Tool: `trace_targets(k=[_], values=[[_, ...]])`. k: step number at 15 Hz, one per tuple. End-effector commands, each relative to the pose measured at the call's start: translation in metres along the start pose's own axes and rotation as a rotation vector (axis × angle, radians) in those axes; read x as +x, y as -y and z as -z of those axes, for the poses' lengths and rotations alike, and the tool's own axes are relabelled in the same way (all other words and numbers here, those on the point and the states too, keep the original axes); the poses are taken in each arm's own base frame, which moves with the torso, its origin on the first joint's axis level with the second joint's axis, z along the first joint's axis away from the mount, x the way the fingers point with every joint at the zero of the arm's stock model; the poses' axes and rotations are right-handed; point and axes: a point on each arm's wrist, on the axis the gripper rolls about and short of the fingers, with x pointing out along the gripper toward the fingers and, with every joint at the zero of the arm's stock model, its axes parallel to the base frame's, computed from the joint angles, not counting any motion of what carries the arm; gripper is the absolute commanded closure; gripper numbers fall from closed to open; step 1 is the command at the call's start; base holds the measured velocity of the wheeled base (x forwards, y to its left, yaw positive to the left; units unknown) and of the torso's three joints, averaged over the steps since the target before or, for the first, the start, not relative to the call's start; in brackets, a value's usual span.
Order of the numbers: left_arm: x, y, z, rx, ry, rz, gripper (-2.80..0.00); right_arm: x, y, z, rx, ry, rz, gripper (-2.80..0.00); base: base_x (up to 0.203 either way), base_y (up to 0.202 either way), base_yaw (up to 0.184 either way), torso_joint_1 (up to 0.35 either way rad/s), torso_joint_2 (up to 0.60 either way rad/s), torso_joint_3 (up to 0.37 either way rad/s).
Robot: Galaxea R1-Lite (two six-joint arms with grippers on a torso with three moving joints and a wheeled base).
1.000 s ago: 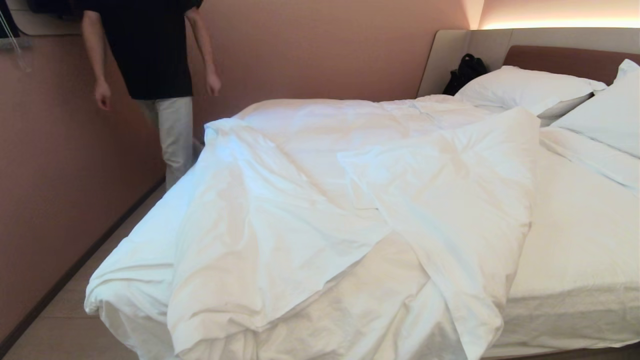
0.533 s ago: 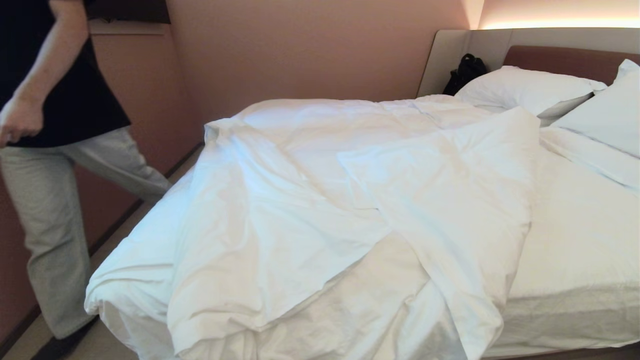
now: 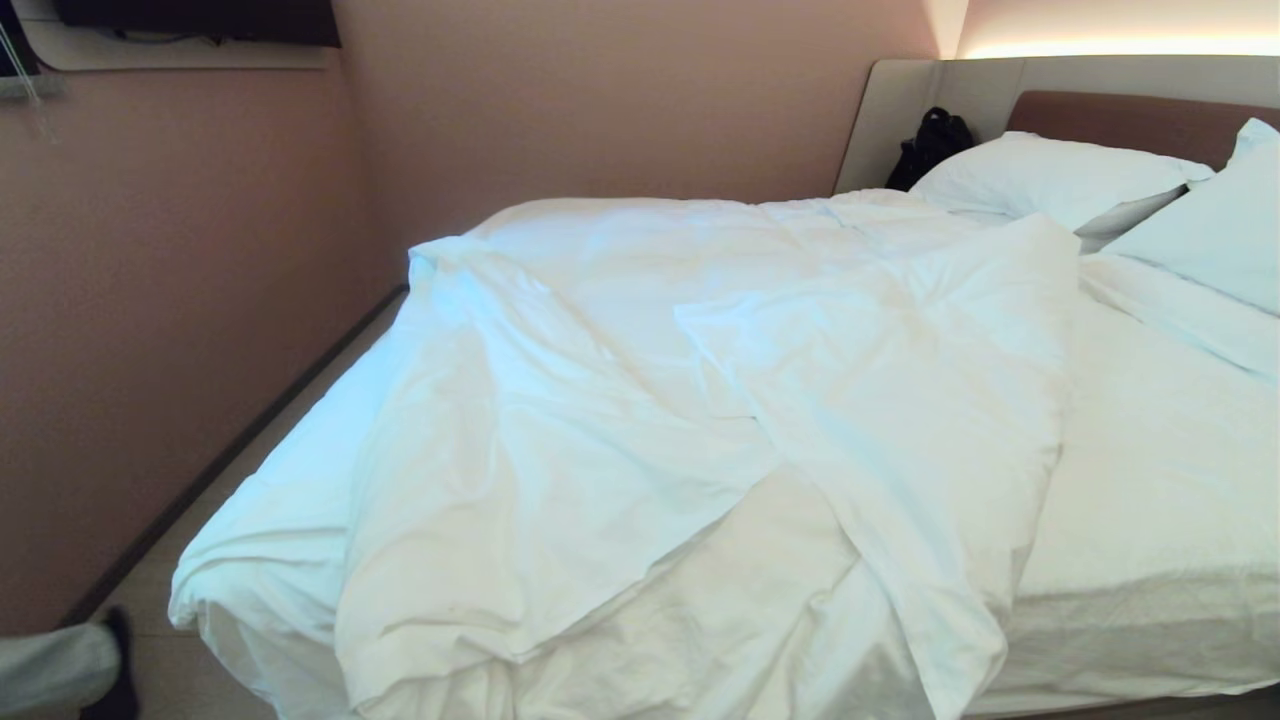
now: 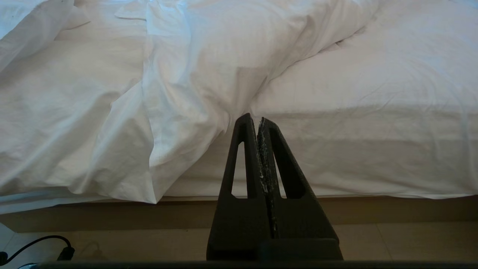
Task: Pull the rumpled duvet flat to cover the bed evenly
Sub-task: Flatten the corners of the folded blanket
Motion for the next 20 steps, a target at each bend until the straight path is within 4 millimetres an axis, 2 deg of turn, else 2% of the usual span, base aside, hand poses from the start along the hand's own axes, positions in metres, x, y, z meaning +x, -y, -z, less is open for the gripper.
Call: trace_targets(k=[1,20], values=[[0.0001,0.0,0.0002,0.003,-0.001,0.0,0.0,0.0001,0.0,0.0,0.0,-0.001,-0.001,0.0,0.0,0.0,0.0,0.0,0.0,0.0],[-0.0009,-0.0006,-0.001,0.008,-0.008,-0.027,0.0,0.0001,0.0,0.0,0.0,-0.001,-0.001,0.0,0.0,0.0,0.0,0.0,0.0,0.0]])
